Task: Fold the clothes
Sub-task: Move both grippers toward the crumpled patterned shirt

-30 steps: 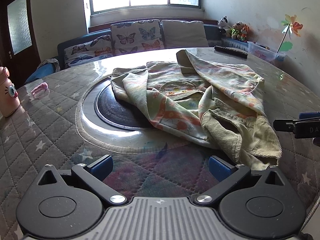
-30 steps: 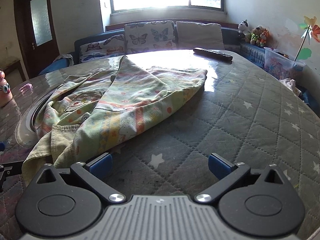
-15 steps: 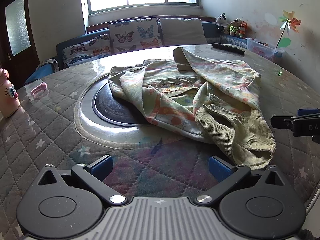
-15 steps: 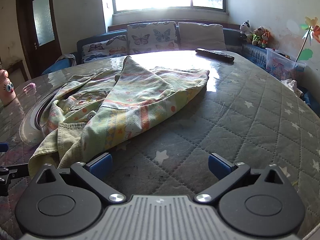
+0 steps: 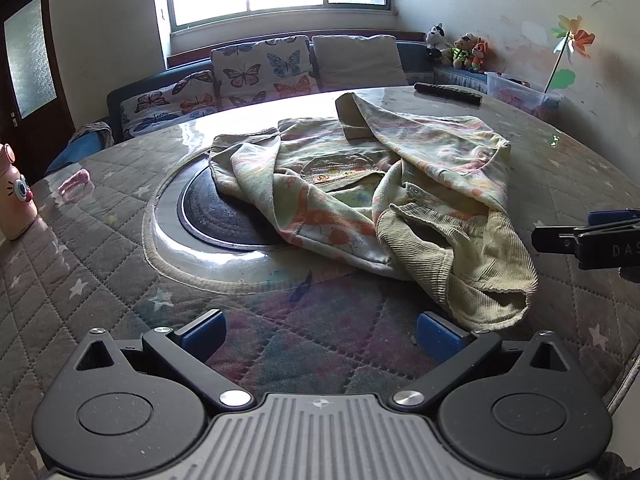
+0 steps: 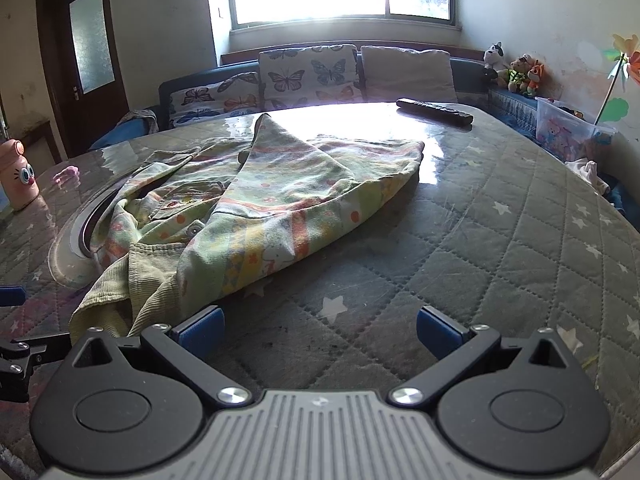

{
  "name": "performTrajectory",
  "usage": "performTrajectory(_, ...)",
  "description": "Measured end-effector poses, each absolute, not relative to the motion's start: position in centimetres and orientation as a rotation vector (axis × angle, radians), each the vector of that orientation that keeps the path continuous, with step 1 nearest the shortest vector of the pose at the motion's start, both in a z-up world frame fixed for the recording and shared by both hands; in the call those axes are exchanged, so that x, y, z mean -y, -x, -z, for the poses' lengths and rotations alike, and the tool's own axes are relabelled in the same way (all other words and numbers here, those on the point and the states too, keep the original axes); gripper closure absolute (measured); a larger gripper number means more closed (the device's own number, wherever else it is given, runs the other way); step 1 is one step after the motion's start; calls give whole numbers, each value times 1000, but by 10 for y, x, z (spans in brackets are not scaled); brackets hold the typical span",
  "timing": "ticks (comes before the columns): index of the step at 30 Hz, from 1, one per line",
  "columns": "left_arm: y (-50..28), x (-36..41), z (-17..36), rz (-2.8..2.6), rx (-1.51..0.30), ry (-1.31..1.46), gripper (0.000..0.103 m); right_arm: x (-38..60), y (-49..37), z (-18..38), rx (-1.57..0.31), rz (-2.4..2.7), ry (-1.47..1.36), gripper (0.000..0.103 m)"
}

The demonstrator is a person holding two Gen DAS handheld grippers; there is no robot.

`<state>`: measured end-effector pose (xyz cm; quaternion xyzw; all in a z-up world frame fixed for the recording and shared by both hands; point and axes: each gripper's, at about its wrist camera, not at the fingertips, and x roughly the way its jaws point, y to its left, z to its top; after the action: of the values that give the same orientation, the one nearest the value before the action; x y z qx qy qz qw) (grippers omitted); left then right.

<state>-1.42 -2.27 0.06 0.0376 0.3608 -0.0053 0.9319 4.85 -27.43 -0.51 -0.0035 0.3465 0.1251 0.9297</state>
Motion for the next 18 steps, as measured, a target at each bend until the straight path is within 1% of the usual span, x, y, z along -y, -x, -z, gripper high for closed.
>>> performTrajectory(18,17,25,-1,19,-739,-86,0,272,-46,5,-719,-267,6,0)
